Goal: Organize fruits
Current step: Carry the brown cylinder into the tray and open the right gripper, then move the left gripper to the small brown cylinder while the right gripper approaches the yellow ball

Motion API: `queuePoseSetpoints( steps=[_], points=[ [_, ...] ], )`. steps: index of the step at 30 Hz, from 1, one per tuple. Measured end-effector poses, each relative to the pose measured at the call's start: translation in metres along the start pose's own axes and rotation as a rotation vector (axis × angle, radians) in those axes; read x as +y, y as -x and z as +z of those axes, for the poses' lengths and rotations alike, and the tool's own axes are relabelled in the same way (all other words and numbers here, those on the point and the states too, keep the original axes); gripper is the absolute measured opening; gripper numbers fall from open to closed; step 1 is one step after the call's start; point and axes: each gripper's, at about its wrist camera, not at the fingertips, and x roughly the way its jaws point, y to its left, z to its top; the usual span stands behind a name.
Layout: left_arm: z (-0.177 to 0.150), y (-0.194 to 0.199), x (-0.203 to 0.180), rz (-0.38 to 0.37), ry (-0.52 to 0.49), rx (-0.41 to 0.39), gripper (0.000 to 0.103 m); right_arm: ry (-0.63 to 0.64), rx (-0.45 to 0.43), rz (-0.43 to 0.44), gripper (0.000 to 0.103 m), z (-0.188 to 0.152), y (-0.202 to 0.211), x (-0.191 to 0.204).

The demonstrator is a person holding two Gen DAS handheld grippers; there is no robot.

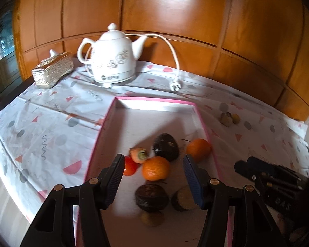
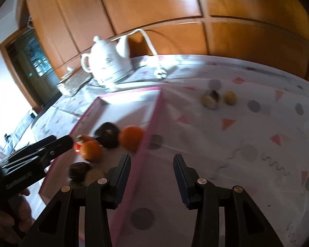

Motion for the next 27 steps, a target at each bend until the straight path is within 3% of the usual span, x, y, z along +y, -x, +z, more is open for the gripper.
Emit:
queuePoseSetpoints(
  steps=[13, 27],
  points=[
    [0.009, -0.012, -0.043, -0.057, -0.098, 0.02, 0.059, -0.011, -0.024, -0.104, 0.044, 0.02, -0.003, -0.048],
    [0.038, -0.034, -0.069, -0.126, -0.113, 0.042, 0.059, -0.045, -0.024, -0.206, 0.04, 0.077, -0.051, -0.076]
  ],
)
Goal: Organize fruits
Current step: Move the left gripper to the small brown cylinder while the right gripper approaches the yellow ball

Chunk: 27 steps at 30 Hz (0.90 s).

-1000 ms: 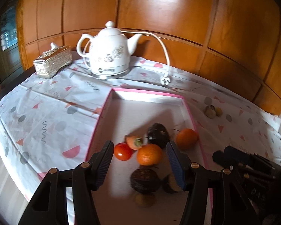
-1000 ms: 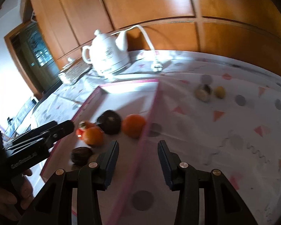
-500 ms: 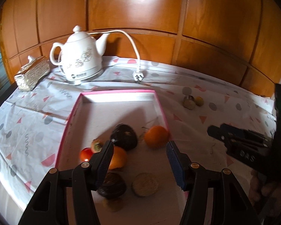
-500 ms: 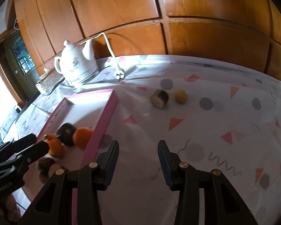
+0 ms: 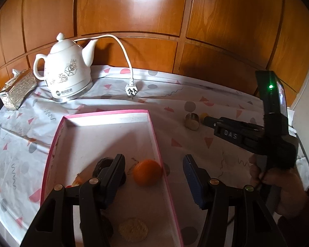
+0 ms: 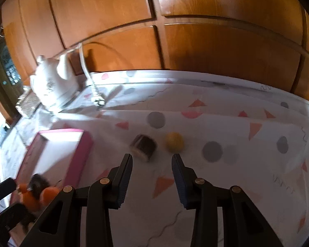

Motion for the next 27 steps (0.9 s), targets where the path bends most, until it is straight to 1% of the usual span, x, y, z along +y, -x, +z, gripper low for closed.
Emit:
queuePoseSetpoints(
  steps=[2, 5, 9, 13, 14, 15, 21, 27],
  points=[
    [0.004, -0.005, 0.001, -0.004, 0.01, 0.008, 0.059, -0.019, -0.005, -0.016, 0.04, 0.004, -0.005, -0.006],
    [0.008, -0.012, 0.002, -0.013, 0.024, 0.022, 0.059, -0.03, -0.004, -0.031, 0.032, 0.008, -0.013, -0.014],
    [0.015, -0.02, -0.002, -0.016, 0.019, 0.028, 0.059, -0.004, 0.017, -0.049, 0.032, 0.011, -0.028, -0.013],
    [0.021, -0.027, -0.006, -0.02, 0.014, 0.033, 0.059, -0.007, 0.043, -0.067, 0.032, 0.011, -0.044, -0.016],
    [0.023, -0.03, -0.007, -0.022, 0.014, 0.038, 0.059, -0.011, 0.043, -0.07, 0.029, 0.012, -0.047, -0.017],
    [0.025, -0.033, -0.009, -0.025, 0.017, 0.045, 0.059, -0.016, 0.046, -0.068, 0.024, 0.012, -0.049, -0.019],
    [0.034, -0.052, -0.02, -0.031, 0.015, 0.071, 0.059, 0.013, 0.038, -0.055, 0.023, 0.009, -0.05, -0.021],
    [0.048, -0.073, -0.037, -0.019, 0.002, 0.074, 0.059, 0.007, 0.031, -0.073, 0.023, 0.007, -0.045, -0.028]
  ],
)
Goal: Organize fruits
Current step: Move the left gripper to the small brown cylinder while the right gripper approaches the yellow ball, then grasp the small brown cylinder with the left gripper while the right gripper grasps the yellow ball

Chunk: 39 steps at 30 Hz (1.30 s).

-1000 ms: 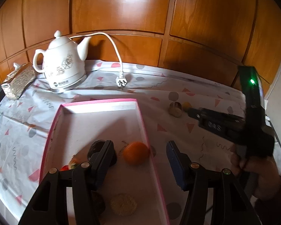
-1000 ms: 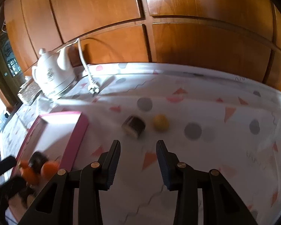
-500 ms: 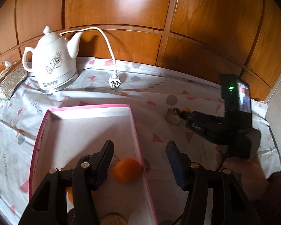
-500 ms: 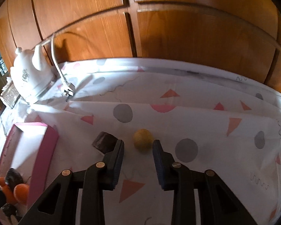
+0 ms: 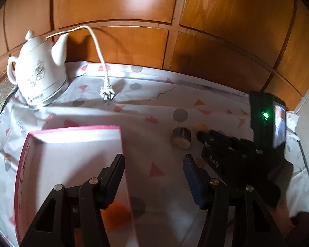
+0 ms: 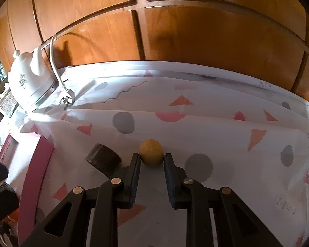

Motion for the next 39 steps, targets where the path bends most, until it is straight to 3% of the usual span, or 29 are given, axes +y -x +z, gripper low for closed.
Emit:
queuePoseSetpoints(
  steps=[11, 20, 21, 22, 26, 39],
  points=[
    [0.027, -0.056, -0.029, -0.07, -0.035, 0.073, 0.057, 0.022, -0.003, -0.026, 0.023, -0.003, 0.003, -0.008],
    [0.034, -0.105, -0.036, -0.062, -0.031, 0.166, 0.054, 0.011, -0.008, -0.019, 0.023, -0.006, 0.007, -0.013],
    [0.034, -0.107, -0.037, -0.049, -0.035, 0.155, 0.049, 0.014, -0.004, -0.022, 0.023, -0.006, 0.007, -0.013],
    [0.034, -0.107, -0.039, -0.029, -0.046, 0.142, 0.036, 0.018, -0.003, -0.026, 0.024, -0.006, 0.006, -0.012],
    [0.032, -0.097, -0.035, -0.041, -0.025, 0.143, 0.033, 0.009, -0.008, -0.038, 0.023, -0.008, 0.011, -0.014],
    [-0.002, 0.012, -0.037, -0.045, -0.07, -0.027, 0.033, -0.008, 0.037, -0.035, 0.023, -0.056, 0.07, -0.037]
  ],
)
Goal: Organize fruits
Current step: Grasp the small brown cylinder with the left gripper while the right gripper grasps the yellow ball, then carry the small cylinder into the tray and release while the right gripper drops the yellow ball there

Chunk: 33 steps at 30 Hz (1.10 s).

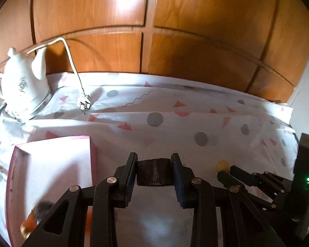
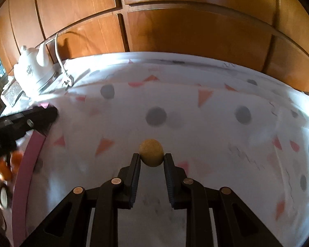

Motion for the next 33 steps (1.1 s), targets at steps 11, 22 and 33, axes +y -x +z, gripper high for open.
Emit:
queuePoseSetpoints(
  steps=[11, 22, 33],
  points=[
    [-0.04, 0.054, -0.019, -0.038, -0.036, -0.053, 0.033, -0.006, 0.013, -0.024, 0.023, -0.06, 0.051, -0.01],
    [-0.099, 0.035, -0.032, -0.036, -0.063, 0.038, 0.033, -0.065, -0.035, -0.032, 0.023, -0.093, 0.056, -0.013],
    [-0.116, 0.031, -0.033, -0.019, -0.089, 0.025, 0.033, -0.084, -0.056, -0.039, 0.023, -0.097, 0.054, -0.012]
  ],
)
